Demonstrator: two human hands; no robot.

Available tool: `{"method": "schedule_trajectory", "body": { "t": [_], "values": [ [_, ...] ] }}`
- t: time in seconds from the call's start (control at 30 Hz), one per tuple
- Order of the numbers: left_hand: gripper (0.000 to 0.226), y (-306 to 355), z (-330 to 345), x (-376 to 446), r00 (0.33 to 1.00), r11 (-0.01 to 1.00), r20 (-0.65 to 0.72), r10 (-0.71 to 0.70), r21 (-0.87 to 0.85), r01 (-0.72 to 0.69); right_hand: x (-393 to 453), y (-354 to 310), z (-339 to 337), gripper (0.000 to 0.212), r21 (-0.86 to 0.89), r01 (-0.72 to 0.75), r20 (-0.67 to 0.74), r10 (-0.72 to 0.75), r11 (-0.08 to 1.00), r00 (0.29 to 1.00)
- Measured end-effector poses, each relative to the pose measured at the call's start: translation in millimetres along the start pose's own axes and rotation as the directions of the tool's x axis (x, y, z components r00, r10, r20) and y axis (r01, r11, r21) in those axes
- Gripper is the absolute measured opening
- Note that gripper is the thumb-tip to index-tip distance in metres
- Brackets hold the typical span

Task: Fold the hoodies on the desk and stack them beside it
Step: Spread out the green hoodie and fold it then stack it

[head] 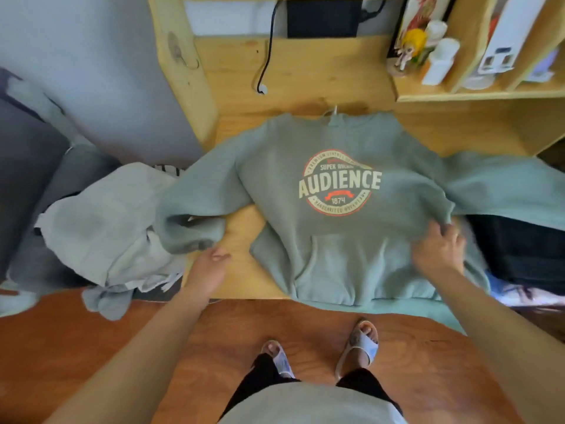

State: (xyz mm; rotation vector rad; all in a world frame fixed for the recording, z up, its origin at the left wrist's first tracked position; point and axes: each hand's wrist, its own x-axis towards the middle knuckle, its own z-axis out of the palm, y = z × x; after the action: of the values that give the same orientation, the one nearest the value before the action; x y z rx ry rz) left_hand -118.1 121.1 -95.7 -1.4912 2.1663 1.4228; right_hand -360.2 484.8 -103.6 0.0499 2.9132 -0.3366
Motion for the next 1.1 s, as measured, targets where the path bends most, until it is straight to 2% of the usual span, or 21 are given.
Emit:
{"method": "schedule_trajectory", "body": {
  "t": [0.1, 0.13, 0.2, 0.27, 0.33, 0.37, 0.4, 0.43, 0.47, 0.53, 0.6, 0.63, 0.67, 0.73, 0.8, 0.87, 0.9, 0.97, 1.03, 1.07, 1.1],
  "values": [
    [0.061, 0, 31, -8, 0.983, 0.995, 0.183, 0.025, -0.102, -0.006, -73, -25, 38, 0.062, 0.003, 0.194, 0.056, -0.194, 0.981, 0.979],
    [0.065, 4, 42, -10, 0.971, 0.985, 0.233, 0.049, -0.171, -0.009, -94, -28, 46, 0.061, 0.007, 0.237, 0.072, -0.237, 0.971, 0.969],
    [0.059, 9, 60, -7, 0.951, 0.956, 0.3, 0.072, -0.292, 0.02, -123, -24, 60, 0.063, -0.002, 0.304, 0.069, -0.303, 0.953, 0.951],
    [0.056, 7, 72, 4, 0.958, 0.975, 0.276, 0.082, -0.221, -0.02, -137, -13, 68, 0.075, -0.064, 0.396, 0.125, -0.386, 0.916, 0.914],
    [0.044, 17, 76, 4, 0.966, 0.979, 0.176, 0.192, 0.034, -0.201, -143, -1, 75, 0.095, -0.177, 0.499, 0.308, -0.434, 0.848, 0.847],
    [0.038, 24, 75, 0, 0.945, 0.937, 0.111, 0.307, 0.138, -0.32, -142, 4, 78, 0.101, -0.221, 0.52, 0.379, -0.418, 0.825, 0.826],
    [0.033, 36, 69, -11, 0.906, 0.89, 0.063, 0.42, 0.167, -0.424, -137, 8, 79, 0.104, -0.248, 0.519, 0.407, -0.398, 0.818, 0.822],
    [0.032, 48, 61, -27, 0.875, 0.868, 0.02, 0.484, 0.116, -0.483, -131, 9, 78, 0.106, -0.262, 0.512, 0.407, -0.387, 0.818, 0.827],
    [0.034, 56, 52, -40, 0.874, 0.874, -0.029, 0.486, 0.039, -0.485, -125, 6, 77, 0.108, -0.271, 0.505, 0.403, -0.38, 0.82, 0.833],
    [0.033, 63, 38, -59, 0.933, 0.923, -0.078, 0.352, -0.136, -0.36, -117, -1, 74, 0.109, -0.251, 0.488, 0.379, -0.379, 0.836, 0.845],
    [0.027, 48, 29, -64, 0.998, 0.943, 0.04, 0.058, -0.331, -0.042, -114, -6, 74, 0.105, -0.236, 0.493, 0.367, -0.393, 0.838, 0.843],
    [0.028, 34, 27, -62, 0.986, 0.927, 0.131, -0.105, -0.346, 0.145, -113, -6, 75, 0.103, -0.247, 0.506, 0.364, -0.405, 0.827, 0.839],
    [0.032, 17, 25, -61, 0.957, 0.92, 0.189, -0.219, -0.288, 0.267, -114, -3, 77, 0.101, -0.267, 0.517, 0.348, -0.419, 0.813, 0.838],
    [0.035, -24, 28, -52, 0.945, 0.95, 0.148, -0.293, -0.063, 0.305, -114, 7, 79, 0.092, -0.279, 0.545, 0.27, -0.48, 0.79, 0.834],
    [0.022, -55, 36, -51, 0.977, 0.972, 0.003, -0.215, 0.103, 0.213, -116, 20, 77, 0.071, -0.248, 0.625, 0.173, -0.601, 0.74, 0.78],
    [0.016, -64, 44, -57, 0.996, 0.983, -0.081, 0.028, 0.183, -0.012, -122, 34, 71, 0.043, -0.214, 0.747, 0.06, -0.755, 0.629, 0.653],
    [0.025, -62, 50, -60, 0.976, 0.945, -0.074, 0.203, 0.276, -0.176, -125, 39, 68, 0.032, -0.193, 0.8, 0.048, -0.809, 0.569, 0.586],
    [0.047, -51, 60, -57, 0.851, 0.734, 0.047, 0.524, 0.483, -0.478, -128, 43, 57, 0.019, -0.137, 0.853, 0.114, -0.847, 0.504, 0.519],
    [0.06, -37, 70, -46, 0.72, 0.491, 0.189, 0.667, 0.615, -0.617, -119, 34, 46, 0.027, -0.076, 0.841, 0.135, -0.83, 0.536, 0.541],
    [0.063, -31, 75, -39, 0.696, 0.427, 0.234, 0.678, 0.646, -0.633, -109, 24, 40, 0.033, -0.053, 0.818, 0.097, -0.813, 0.572, 0.575],
    [0.064, -26, 81, -31, 0.714, 0.412, 0.269, 0.646, 0.665, -0.623, -100, 11, 32, 0.037, -0.039, 0.784, 0.063, -0.782, 0.619, 0.62]
  ]
}}
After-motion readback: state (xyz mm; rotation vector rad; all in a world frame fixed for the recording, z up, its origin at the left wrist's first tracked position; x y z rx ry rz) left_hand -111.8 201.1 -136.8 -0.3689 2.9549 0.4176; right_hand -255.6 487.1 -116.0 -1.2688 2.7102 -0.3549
